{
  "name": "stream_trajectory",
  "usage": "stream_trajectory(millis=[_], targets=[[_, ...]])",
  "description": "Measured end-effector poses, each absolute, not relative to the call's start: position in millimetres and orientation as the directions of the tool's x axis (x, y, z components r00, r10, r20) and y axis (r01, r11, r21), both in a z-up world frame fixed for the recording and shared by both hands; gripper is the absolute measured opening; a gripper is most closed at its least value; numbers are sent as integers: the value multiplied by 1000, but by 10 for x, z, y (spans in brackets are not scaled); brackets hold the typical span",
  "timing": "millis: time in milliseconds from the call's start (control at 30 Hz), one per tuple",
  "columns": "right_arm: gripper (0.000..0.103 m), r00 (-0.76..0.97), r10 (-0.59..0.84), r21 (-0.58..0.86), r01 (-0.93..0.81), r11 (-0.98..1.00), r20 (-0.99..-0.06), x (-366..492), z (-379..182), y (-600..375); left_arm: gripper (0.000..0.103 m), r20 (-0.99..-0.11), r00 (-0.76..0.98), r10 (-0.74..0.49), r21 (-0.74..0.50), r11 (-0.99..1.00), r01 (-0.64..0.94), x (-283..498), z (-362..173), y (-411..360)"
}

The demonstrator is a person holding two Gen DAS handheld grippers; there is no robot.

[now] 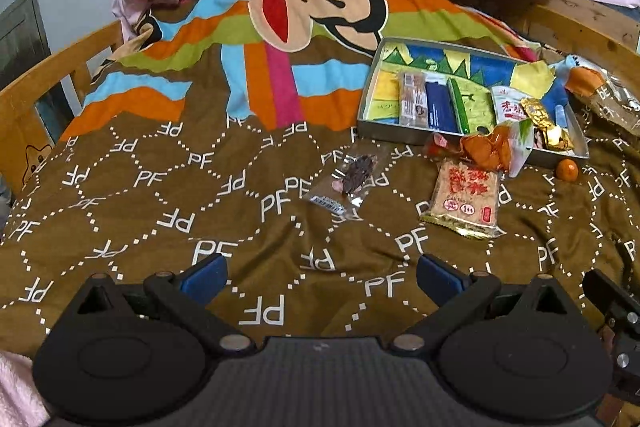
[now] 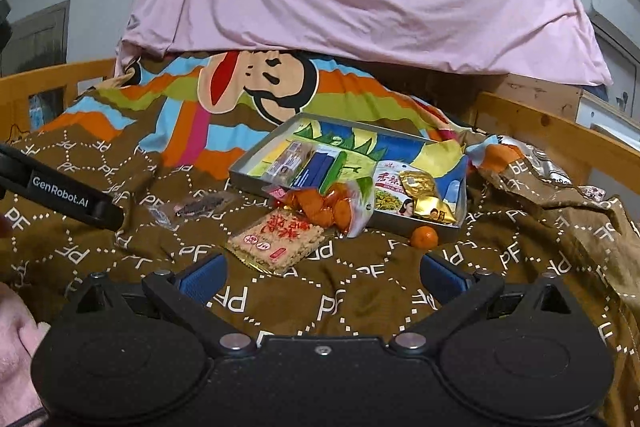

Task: Organize snacks
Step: 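Withdraw both tools from the tray toward the remaining snacks, then grasp the red-lettered rice cracker pack with the right tool while the left tool grasps the dark jerky packet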

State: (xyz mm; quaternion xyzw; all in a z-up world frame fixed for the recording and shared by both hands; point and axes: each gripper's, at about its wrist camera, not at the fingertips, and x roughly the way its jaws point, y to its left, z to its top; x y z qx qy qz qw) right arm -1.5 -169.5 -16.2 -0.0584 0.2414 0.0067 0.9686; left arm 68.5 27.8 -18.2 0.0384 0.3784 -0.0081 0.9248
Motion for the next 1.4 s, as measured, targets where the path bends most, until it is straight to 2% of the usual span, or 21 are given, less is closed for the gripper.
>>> stream_trajectory(millis=[167, 400, 600, 733, 867, 1000, 1267, 1400], targets=[[102, 874, -16, -112, -44, 993, -486, 36, -207, -1686, 103, -729, 684, 24, 82, 995, 53, 750, -243, 244], [102, 862, -12, -107, -49, 993, -506, 138, -247, -1686, 103, -726, 687, 13, 76, 995, 61, 873, -196, 263], [102, 851, -8, -89, -46, 995, -526, 233, -291, -1689, 103, -779, 627, 11, 86, 992, 89, 1250, -232, 360], [102, 840, -7, -78, -43, 996, -543, 312, -324, -1691, 103, -733, 678, 60, 201, 971, 131, 1456, -203, 348], [102, 827, -8, -42, -19, 999, -562, 498, -318, -1706, 103, -686, 727, 39, 261, 945, 196, 1643, -200, 317], [102, 830, -27, -22, 17, 1000, -557, 723, -284, -1702, 103, -680, 733, -22, 235, 940, 246, 1827, -217, 346], [102, 811, -54, 65, 112, 992, -582, 1292, -345, -1571, 103, -744, 657, -125, 44, 971, 235, 2334, -325, 607], [102, 771, -66, 87, 155, 984, -634, 1522, -523, -1452, 103, -733, 661, -159, 54, 956, 289, 2414, -374, 571]])
